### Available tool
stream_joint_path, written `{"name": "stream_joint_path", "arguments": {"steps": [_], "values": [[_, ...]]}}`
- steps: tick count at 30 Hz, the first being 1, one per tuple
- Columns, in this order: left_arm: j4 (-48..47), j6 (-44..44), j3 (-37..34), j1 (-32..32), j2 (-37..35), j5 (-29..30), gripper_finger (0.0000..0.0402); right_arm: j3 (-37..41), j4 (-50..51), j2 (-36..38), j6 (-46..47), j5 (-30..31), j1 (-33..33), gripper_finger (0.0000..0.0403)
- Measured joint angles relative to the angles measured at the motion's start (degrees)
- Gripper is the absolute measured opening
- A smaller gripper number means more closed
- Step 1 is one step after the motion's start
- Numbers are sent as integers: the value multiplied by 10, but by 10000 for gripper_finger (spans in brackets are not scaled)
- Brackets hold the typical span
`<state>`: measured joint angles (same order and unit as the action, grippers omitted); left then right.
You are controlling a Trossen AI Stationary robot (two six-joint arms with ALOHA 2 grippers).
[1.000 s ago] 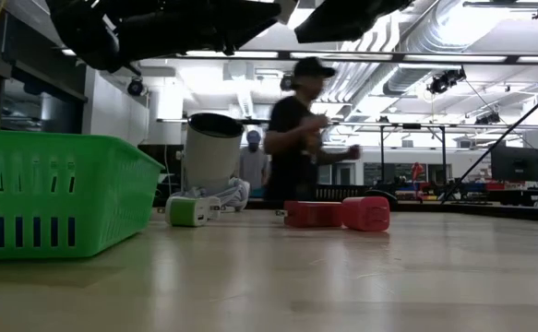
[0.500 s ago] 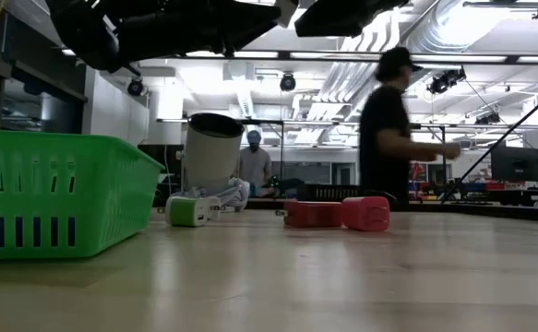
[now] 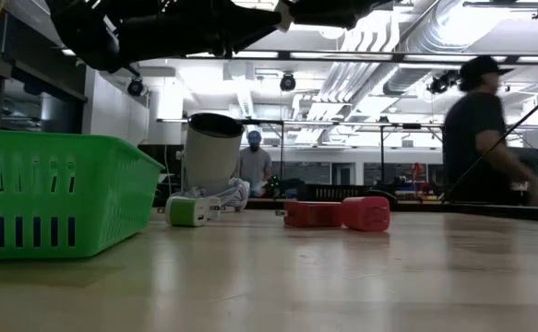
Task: Pick & Place Office items
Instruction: Put the white charger adapter into the black bin
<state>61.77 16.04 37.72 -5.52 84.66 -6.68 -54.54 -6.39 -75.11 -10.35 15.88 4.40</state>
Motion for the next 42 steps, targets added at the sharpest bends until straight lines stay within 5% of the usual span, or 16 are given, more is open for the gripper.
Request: {"name": "stream_joint_path", "arguments": {"steps": [42], "values": [[43, -18, 0, 1, 0, -17, 130, 0, -60, 0, -19, -41, -1, 176]]}}
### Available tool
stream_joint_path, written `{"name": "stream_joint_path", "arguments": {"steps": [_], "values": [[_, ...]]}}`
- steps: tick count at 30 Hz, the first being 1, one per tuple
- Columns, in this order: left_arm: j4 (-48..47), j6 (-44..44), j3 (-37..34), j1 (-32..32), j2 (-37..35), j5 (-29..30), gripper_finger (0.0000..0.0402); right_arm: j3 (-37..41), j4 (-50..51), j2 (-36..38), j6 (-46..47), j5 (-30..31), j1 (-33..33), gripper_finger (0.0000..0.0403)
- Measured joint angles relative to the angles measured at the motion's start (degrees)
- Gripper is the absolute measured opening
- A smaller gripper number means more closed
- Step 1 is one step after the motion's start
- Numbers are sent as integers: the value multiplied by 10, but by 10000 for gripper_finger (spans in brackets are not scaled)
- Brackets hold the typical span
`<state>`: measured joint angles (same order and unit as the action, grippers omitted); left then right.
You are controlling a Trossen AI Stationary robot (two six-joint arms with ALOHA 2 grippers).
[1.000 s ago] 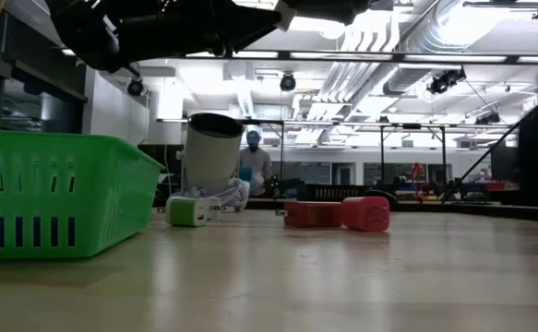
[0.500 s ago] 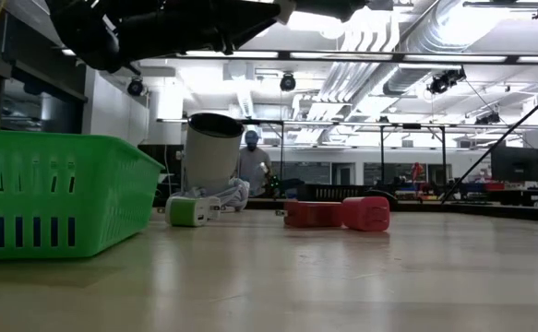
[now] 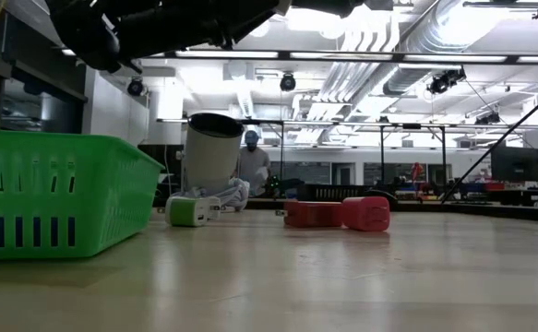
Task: Pick & Place Office items
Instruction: Put the white charger adapter into the black bin
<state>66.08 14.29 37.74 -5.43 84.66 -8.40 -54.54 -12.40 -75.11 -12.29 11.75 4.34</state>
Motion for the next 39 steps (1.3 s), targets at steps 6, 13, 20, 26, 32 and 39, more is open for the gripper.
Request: {"name": "stream_joint_path", "arguments": {"steps": [6, 13, 20, 26, 32, 39], "values": [[1, 2, 0, 1, 0, 0, 130, 0, -4, 0, -1, 0, 0, 176], [8, 2, 0, 1, 0, 0, 130, 0, -32, -9, -12, -3, 0, 176], [9, -1, 0, 1, 0, 0, 130, 0, -55, -28, -30, 2, 0, 176], [9, -1, 1, 1, 0, 0, 130, 0, -60, -27, -31, 2, 0, 176], [8, 2, 1, 1, 0, 1, 130, 0, -63, -27, -43, 2, 0, 176], [4, 2, 1, 1, 0, 0, 130, 0, -63, -27, -43, 3, 0, 146]]}}
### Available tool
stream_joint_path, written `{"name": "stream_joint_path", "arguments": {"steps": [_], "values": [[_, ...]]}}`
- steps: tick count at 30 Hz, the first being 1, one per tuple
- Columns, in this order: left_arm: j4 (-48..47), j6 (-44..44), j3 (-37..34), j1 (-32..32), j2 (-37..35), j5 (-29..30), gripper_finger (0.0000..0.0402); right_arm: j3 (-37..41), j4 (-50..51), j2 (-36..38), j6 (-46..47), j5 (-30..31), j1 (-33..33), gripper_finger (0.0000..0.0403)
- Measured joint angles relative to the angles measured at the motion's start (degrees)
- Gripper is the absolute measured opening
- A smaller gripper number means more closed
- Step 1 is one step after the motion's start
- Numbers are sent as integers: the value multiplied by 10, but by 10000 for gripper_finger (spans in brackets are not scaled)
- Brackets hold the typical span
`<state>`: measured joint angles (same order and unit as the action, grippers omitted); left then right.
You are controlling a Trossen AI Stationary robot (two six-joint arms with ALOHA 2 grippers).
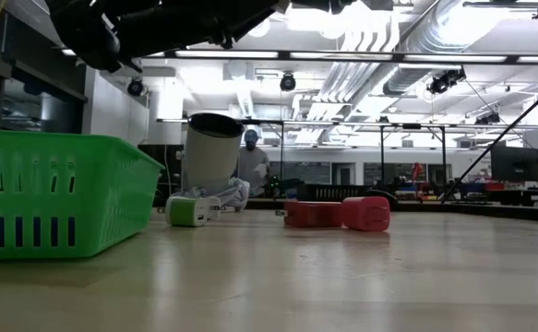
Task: Pick & Place Office items
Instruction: Put the white charger adapter into the black bin
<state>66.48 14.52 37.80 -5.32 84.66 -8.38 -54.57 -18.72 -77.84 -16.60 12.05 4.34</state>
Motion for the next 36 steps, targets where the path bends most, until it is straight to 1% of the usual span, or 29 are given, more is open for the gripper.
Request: {"name": "stream_joint_path", "arguments": {"steps": [4, 6, 11, 16, 19, 29, 32, 36], "values": [[0, 0, 0, 0, 0, -1, 130, 0, 0, 0, -1, 0, 0, 124], [0, 0, 0, 0, 0, -1, 130, 0, 1, 0, -2, 0, 0, 124], [0, 0, 0, 0, 0, 0, 130, 0, 1, 0, -2, -1, 0, 140], [-1, -6, 0, 0, 0, 2, 136, 0, 5, 0, -2, -2, 0, 120], [-2, -11, 0, 0, 0, 5, 153, 0, 5, 0, 1, -1, 0, 120], [0, -13, 0, 0, 0, 10, 232, 0, 6, 0, 2, -4, 1, 121], [0, -12, 0, 1, 0, 8, 242, 0, 6, 0, 3, -4, 1, 121], [-2, -13, 0, 9, 0, -5, 244, 0, 16, 0, 15, -4, 1, 121]]}}
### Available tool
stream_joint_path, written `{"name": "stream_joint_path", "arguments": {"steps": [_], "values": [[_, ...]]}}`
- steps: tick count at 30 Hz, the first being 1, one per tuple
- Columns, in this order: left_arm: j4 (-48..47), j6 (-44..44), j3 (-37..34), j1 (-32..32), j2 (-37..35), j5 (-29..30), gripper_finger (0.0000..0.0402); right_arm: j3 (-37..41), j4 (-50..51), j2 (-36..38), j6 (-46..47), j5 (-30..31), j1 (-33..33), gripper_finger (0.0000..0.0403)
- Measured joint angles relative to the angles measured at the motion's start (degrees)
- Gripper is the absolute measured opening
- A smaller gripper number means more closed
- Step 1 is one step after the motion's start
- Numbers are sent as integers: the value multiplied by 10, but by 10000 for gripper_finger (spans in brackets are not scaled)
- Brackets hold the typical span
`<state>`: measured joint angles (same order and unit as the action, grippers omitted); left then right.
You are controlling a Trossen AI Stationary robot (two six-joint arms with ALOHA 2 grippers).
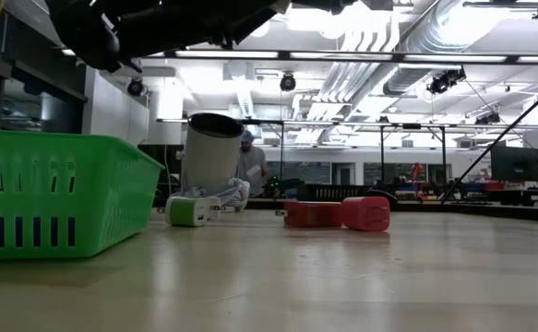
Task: Pick & Place Office items
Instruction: Put the white charger adapter into the black bin
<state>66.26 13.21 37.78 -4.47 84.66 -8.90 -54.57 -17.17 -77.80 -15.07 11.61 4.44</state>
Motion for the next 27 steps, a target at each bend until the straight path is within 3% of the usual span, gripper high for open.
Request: {"name": "stream_joint_path", "arguments": {"steps": [20, 27], "values": [[-53, 39, -1, 17, -8, 95, 244, 0, 126, 0, 88, 97, -5, 122], [-114, 28, -1, 28, -47, 106, 244, 0, 179, 0, 163, 114, -48, 122]]}}
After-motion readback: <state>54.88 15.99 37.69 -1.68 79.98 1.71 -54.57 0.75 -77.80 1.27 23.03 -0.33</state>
